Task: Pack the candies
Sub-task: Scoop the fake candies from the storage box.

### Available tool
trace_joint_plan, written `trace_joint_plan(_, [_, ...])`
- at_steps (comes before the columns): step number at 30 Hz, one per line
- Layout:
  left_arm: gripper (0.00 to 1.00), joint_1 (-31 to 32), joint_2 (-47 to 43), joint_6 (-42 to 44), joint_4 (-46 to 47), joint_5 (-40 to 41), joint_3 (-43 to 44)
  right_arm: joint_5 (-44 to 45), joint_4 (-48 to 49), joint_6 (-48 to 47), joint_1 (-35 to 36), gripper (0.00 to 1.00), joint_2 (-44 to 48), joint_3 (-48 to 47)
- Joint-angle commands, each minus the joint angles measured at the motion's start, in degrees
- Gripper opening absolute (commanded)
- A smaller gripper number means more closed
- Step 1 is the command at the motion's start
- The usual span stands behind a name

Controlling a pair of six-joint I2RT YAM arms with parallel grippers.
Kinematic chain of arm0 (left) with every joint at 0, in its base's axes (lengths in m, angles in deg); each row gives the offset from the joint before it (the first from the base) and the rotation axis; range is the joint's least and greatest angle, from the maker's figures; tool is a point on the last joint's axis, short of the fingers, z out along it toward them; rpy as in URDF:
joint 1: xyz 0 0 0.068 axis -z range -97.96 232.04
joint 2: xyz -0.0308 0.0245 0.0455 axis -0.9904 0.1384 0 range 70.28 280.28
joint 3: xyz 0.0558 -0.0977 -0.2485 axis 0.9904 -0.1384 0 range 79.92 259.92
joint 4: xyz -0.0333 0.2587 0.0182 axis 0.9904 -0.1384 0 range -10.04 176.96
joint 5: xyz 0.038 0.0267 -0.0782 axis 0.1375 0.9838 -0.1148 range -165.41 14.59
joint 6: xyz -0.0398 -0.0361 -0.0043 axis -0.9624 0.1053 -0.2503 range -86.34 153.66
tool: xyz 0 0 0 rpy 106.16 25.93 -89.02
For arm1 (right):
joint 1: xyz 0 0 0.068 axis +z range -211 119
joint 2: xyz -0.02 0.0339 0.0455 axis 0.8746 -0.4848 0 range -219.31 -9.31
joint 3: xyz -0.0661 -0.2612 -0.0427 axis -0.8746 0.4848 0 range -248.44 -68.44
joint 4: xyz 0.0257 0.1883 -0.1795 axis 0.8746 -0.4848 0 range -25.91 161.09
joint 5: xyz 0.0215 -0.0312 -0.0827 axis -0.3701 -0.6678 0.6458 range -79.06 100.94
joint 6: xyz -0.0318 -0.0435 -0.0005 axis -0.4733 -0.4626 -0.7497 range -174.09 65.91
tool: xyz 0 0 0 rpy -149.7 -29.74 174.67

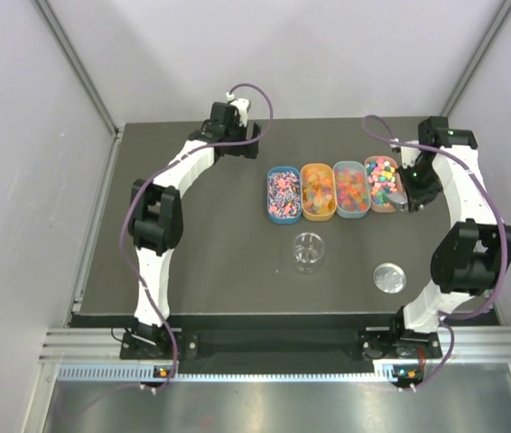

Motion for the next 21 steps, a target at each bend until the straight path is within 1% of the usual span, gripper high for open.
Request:
trace_joint_plan(1, [0.99,-0.8,2.8,-1.5,10.5,-4.0,6.5,-1.2,-0.7,0.5,0.1,0.00,-1.8,-3.3])
trace_joint_plan(4, [0.98,-0.8,7.3,-2.4,14.0,-6.0,11.1,-1.4,-0.9,0.5,0.0,0.00,-3.1,-5.2])
trace_joint_plan(8, [0.93,-0.6,13.0,-3.7,16.2,-9.8,15.2,-1.4,-1.1,0.4,0.0,0.00,-5.6,-7.1])
trace_joint_plan(12, [0.91,0.9,14.7,-3.0,17.0,-13.5,14.7,-1.4,-0.6,0.6,0.1,0.00,-6.8,-7.7])
trace_joint_plan(15, [0.89,1.9,16.2,-4.2,17.9,-16.0,13.9,-1.4,-0.4,0.4,0.0,0.00,-7.9,-8.2])
trace_joint_plan(21, [0.85,2.9,20.3,-6.0,20.2,-19.8,15.8,-0.4,0.1,0.4,0.0,0.00,-10.0,-9.3])
